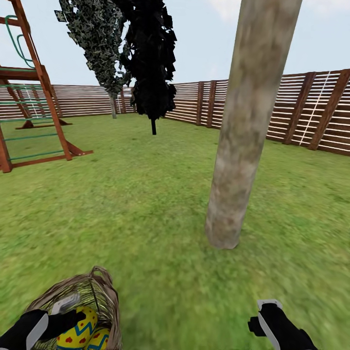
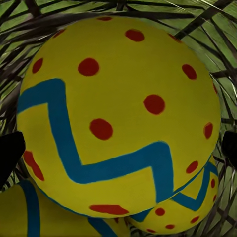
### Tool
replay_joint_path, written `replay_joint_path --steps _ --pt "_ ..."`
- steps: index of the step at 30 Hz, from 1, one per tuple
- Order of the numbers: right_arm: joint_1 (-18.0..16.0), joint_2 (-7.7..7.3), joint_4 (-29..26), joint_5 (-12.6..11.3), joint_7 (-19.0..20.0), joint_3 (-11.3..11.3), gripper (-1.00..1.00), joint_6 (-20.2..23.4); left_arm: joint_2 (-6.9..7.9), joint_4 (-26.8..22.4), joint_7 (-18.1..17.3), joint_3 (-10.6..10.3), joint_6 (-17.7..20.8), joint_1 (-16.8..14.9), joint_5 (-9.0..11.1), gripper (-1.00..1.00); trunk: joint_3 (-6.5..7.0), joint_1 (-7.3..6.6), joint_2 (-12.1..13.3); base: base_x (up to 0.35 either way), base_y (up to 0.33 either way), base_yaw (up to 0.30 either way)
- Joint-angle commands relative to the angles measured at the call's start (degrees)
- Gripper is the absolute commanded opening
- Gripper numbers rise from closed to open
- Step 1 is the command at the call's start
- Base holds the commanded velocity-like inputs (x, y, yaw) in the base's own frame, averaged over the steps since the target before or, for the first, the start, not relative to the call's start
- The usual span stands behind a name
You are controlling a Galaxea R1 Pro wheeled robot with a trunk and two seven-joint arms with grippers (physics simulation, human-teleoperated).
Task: Take the three Easter eggs out of the wicker basket on the lawn in the garden, then place them on the lawn next to a single tree (choose any tree) so that all three eggs are next to the same tree and none are left in the basket.
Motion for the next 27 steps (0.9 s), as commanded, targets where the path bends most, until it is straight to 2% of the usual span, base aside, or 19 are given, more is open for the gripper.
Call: replay_joint_path --steps 1,4,16,17,27 --pt "0.0 -0.01 -0.1 -0.1 -0.2 0.1 1.0 0.3 -0.01 -0.1 -0.2 0.4 0.4 0.0 0.1 1.0 -0.28 0.01 0.0 0.0 0.0 0.0" --pt "0.0 -0.01 0.0 -0.1 -0.2 0.1 1.0 0.3 0.0 -0.1 -0.2 0.4 0.4 0.0 0.0 1.0 -0.95 0.09 -0.1 0.0 0.0 0.0" --pt "0.0 -0.03 0.0 -0.1 -0.2 0.1 1.0 0.3 -0.05 -0.1 -0.2 0.4 0.2 0.0 0.1 1.0 -0.95 0.09 -0.1 0.0 0.0 0.0" --pt "0.0 -0.05 0.0 -0.1 -0.2 0.1 1.0 0.3 -0.05 -0.1 -0.2 0.4 0.1 0.0 0.1 -1.0 -0.95 0.09 -0.1 0.0 0.0 0.0" --pt "0.0 -0.09 0.0 -0.1 -0.2 0.0 1.0 0.3 -0.08 -0.1 -0.1 0.5 0.1 0.0 0.1 -1.0 -0.95 0.09 -0.1 0.0 0.0 0.0"
